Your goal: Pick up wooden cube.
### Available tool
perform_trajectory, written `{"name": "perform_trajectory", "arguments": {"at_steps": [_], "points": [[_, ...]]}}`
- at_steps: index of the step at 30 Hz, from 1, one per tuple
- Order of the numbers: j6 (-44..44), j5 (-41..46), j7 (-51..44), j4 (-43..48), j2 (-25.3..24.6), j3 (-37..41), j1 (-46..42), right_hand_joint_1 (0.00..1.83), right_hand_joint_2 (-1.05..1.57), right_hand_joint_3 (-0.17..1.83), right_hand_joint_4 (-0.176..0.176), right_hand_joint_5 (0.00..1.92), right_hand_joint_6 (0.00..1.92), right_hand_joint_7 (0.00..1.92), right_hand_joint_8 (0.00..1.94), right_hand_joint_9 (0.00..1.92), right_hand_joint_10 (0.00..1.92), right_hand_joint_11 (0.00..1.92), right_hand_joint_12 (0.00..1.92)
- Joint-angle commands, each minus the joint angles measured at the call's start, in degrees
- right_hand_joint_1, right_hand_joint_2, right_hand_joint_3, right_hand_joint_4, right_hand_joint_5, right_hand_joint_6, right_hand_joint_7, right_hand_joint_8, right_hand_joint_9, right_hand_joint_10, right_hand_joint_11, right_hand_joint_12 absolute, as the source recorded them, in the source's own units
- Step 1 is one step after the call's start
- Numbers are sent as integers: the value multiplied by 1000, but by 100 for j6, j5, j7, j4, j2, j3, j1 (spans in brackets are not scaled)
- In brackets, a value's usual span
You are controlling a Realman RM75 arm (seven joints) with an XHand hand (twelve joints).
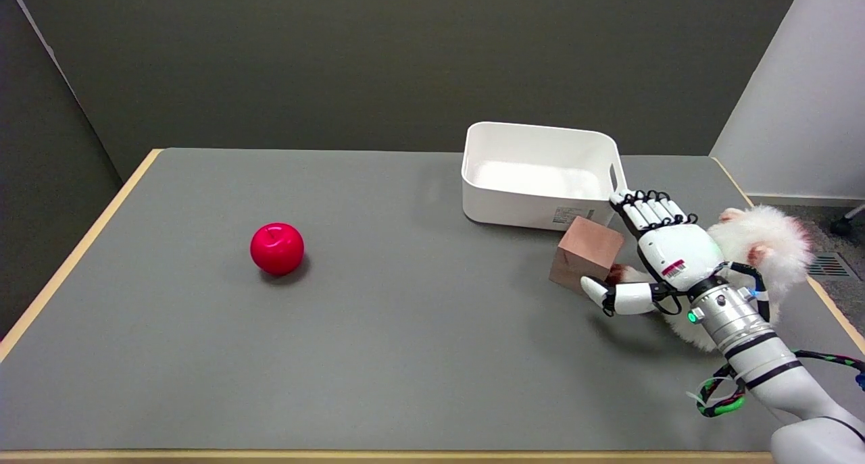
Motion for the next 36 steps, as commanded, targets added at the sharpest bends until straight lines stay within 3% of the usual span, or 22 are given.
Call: {"name": "perform_trajectory", "arguments": {"at_steps": [1,21,30,36], "points": [[-46,56,-24,-283,-154,-137,215,230,459,868,-131,51,205,53,272,-1,403,-1,1012],[-190,248,-48,-290,-161,-241,469,224,482,874,-138,56,239,63,313,-1,490,-1,1039],[-100,294,-59,-101,-250,-130,275,233,493,872,-146,64,375,81,352,1,533,-1,1074],[215,516,-715,311,-257,-117,5,238,501,873,-151,71,407,82,363,-1,548,-1,1080]]}}
